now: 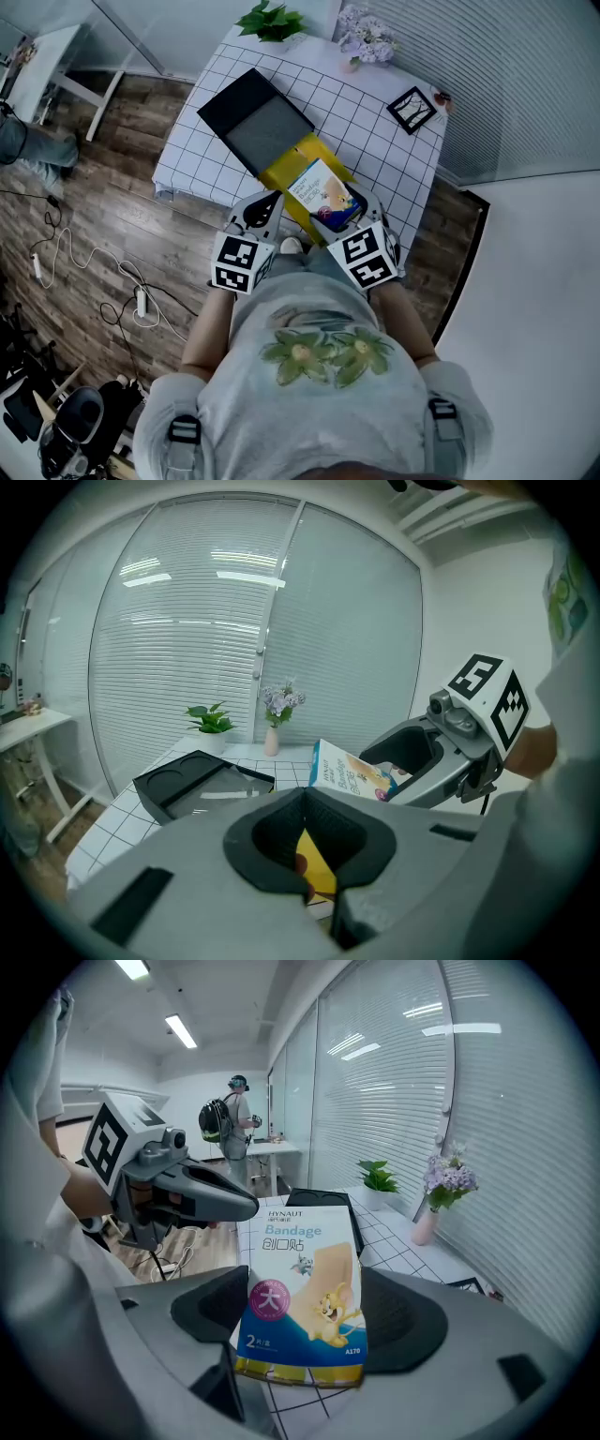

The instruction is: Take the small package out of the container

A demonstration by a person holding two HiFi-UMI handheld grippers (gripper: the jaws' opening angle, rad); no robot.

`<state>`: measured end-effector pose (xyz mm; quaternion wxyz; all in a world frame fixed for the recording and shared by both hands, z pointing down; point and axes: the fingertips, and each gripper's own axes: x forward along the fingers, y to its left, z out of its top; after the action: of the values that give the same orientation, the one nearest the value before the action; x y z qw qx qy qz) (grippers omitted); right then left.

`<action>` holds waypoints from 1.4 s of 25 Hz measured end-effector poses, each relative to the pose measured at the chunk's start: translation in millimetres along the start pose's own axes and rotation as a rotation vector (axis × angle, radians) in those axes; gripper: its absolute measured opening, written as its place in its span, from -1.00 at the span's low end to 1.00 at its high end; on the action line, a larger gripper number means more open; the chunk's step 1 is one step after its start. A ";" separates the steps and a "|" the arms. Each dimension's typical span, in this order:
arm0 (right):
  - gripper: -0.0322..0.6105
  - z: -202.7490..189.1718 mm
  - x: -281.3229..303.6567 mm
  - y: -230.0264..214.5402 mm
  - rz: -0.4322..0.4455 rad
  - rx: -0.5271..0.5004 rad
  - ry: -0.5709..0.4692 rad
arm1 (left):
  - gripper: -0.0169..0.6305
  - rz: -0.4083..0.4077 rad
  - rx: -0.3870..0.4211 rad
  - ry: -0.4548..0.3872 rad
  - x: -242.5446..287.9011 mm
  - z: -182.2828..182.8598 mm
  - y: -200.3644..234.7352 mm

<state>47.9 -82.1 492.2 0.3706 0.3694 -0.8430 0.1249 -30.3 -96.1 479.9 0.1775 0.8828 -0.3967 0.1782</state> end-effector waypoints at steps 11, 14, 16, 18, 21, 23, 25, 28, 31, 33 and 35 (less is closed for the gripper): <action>0.20 4.6 -16.2 3.7 -0.001 0.002 -0.036 | -0.93 0.011 0.006 -0.002 -7.8 -1.6 -5.9; 0.20 6.8 -19.1 4.9 0.005 0.005 -0.043 | -0.93 0.014 0.007 -0.005 -9.1 0.4 -6.3; 0.20 7.2 -20.1 4.6 0.005 0.005 -0.046 | -0.93 0.015 0.006 -0.008 -8.9 1.4 -6.9; 0.20 7.5 -20.9 4.5 0.005 0.003 -0.048 | -0.93 0.015 0.007 -0.002 -9.1 -0.7 -7.0; 0.20 7.5 -21.8 4.7 0.003 -0.010 -0.044 | -0.93 0.015 0.009 0.001 -9.7 -1.9 -7.0; 0.20 7.6 -21.8 5.5 0.004 -0.014 -0.046 | -0.93 0.016 0.008 0.003 -10.3 -2.8 -6.9; 0.20 6.7 -22.0 6.2 0.007 -0.013 -0.044 | -0.93 0.017 0.007 0.004 -10.7 -3.7 -6.7; 0.20 6.6 -23.3 6.7 0.005 -0.008 -0.044 | -0.93 0.017 0.005 -0.004 -11.0 -1.9 -6.8; 0.20 7.4 -25.0 6.9 0.001 -0.006 -0.047 | -0.93 0.017 0.003 -0.005 -11.3 -2.5 -7.1; 0.20 7.5 -25.9 7.4 0.001 -0.004 -0.047 | -0.93 0.015 0.002 -0.002 -11.7 -4.0 -7.6; 0.20 6.8 -26.4 8.4 0.000 -0.004 -0.045 | -0.93 0.015 0.000 -0.003 -12.6 -4.8 -8.0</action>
<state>50.2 -65.5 469.0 0.3524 0.3714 -0.8513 0.1150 -32.9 -80.9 477.0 0.1758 0.8800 -0.4036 0.1783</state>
